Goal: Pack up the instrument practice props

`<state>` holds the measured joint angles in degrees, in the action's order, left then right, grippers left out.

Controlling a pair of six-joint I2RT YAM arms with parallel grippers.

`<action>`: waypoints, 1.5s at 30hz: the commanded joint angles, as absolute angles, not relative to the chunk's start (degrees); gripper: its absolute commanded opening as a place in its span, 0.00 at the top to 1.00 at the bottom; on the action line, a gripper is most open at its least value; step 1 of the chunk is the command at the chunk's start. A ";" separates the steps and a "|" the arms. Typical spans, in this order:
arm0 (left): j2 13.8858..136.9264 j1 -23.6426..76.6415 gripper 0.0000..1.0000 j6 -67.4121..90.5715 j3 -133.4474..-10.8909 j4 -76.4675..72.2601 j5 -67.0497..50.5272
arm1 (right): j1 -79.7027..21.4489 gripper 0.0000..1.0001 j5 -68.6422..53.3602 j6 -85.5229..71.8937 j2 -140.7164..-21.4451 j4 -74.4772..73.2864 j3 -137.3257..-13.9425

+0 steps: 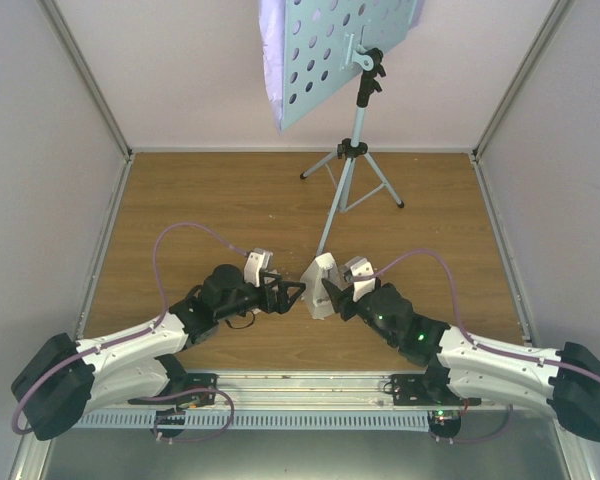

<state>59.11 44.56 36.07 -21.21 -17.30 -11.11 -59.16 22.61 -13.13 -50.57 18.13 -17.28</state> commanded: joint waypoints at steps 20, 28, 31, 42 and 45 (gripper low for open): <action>58.05 43.60 0.02 36.27 -20.57 -19.48 -11.33 | -59.85 0.48 20.62 -8.29 -55.39 30.31 -12.87; 58.11 43.51 0.02 36.25 -20.57 -19.58 -11.61 | -59.85 0.48 19.97 -4.04 -54.54 32.89 -12.03; 58.10 43.51 0.02 36.36 -20.41 -19.61 -11.60 | -59.85 0.48 20.20 -1.98 -54.74 34.05 -12.21; 58.19 43.34 0.02 36.30 -20.30 -19.64 -11.69 | -59.85 0.49 18.70 -2.38 -56.36 39.33 -11.20; 58.42 43.29 0.02 36.22 -20.30 -19.80 -11.84 | -59.85 0.49 17.98 -2.80 -56.42 40.07 -11.28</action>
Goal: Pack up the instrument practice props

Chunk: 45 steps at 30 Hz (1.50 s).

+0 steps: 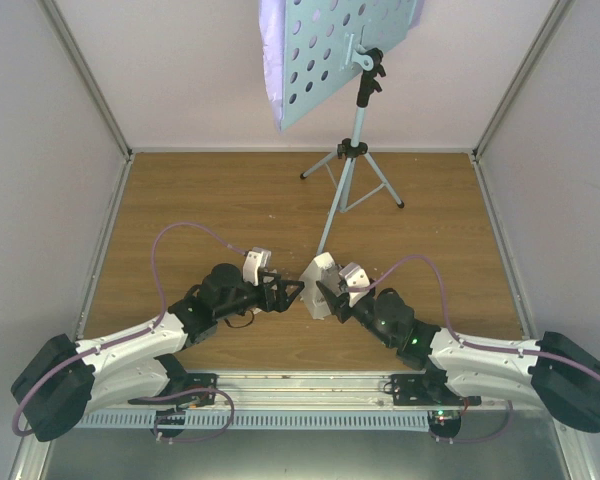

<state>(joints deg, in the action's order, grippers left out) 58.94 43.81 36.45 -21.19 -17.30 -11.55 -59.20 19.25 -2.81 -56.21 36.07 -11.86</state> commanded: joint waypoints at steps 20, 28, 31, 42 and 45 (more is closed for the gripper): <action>58.36 42.80 0.02 35.68 -20.48 -19.78 -12.89 | -59.86 0.47 16.64 -3.89 -61.41 40.68 -10.80; 58.62 42.66 0.02 35.31 -20.57 -20.08 -13.72 | -59.92 0.41 15.49 -4.30 -61.95 37.87 -12.11; 58.61 42.63 0.02 35.27 -20.57 -20.10 -13.74 | -59.91 0.34 15.39 -4.23 -62.41 37.25 -12.69; 58.10 42.54 0.02 35.23 -20.80 -19.69 -13.95 | -59.94 0.15 17.57 -6.34 -63.34 34.47 -15.29; 58.04 42.54 0.02 34.34 -21.29 -19.66 -14.59 | -59.84 0.12 18.13 -6.79 -62.71 32.94 -16.26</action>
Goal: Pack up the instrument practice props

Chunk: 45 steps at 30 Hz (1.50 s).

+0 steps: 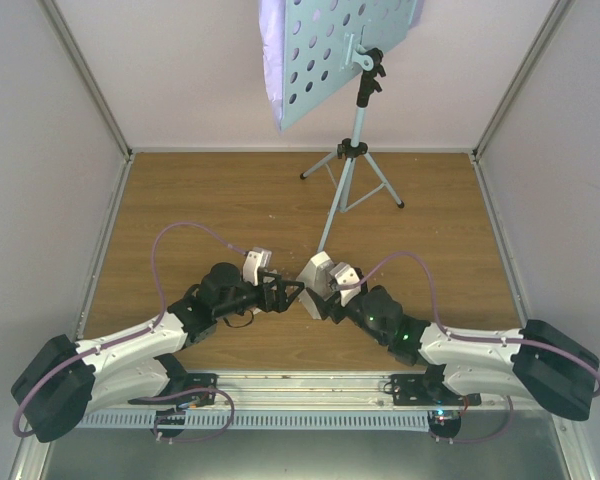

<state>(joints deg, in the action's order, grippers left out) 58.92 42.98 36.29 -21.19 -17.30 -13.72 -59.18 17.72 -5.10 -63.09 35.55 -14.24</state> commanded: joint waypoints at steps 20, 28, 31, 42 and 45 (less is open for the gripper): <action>59.24 43.54 0.01 15.12 -37.34 -9.81 -18.92 | -57.26 0.00 20.56 -10.20 -42.42 -2.37 -35.50; 72.15 49.31 0.01 6.36 -50.48 1.41 -5.79 | -33.33 0.00 8.83 -19.99 -45.54 -10.07 -42.10; 74.98 50.23 0.01 4.95 -51.95 2.03 -5.15 | -29.75 0.01 6.29 -21.74 -44.25 -10.12 -40.29; 77.23 51.50 0.36 1.09 -51.15 0.74 -7.67 | -27.51 0.00 3.85 -24.70 -41.46 -10.65 -34.11; 77.49 51.50 0.48 0.81 -50.99 0.53 -7.38 | -27.52 0.01 3.29 -25.00 -41.74 -10.10 -33.52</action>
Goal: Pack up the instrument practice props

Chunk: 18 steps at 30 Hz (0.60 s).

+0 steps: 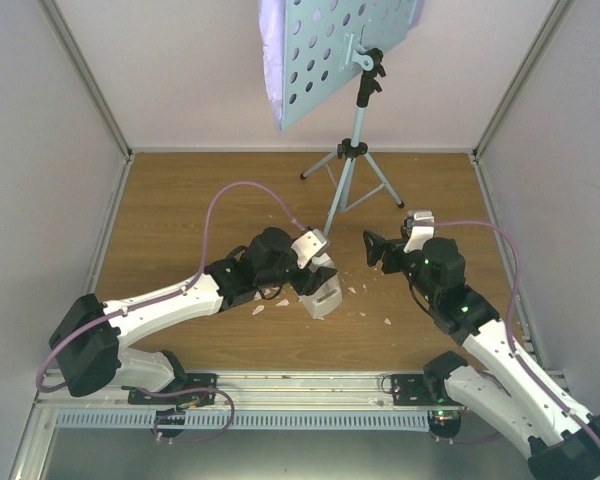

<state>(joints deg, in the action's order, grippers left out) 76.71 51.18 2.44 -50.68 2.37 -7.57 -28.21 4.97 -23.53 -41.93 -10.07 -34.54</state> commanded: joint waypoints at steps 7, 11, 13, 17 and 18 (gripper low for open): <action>77.40 51.92 0.68 1.14 -50.50 0.57 -4.67 | -27.52 0.00 2.23 -24.94 -42.15 -8.80 -32.76; 76.47 52.27 0.70 3.79 -49.94 0.66 0.99 | -27.52 0.01 1.79 -25.64 -41.60 -7.16 -31.41; 75.45 52.29 0.76 6.65 -49.84 1.46 5.85 | -27.51 0.00 2.58 -27.95 -41.49 -6.47 -30.49; 72.96 52.29 0.76 11.58 -50.48 3.78 16.39 | -27.55 0.00 -1.70 -29.73 -43.52 -4.42 -28.84; 72.55 52.29 0.76 12.66 -50.86 4.46 18.31 | -27.58 0.00 -3.56 -29.20 -44.60 -3.99 -28.64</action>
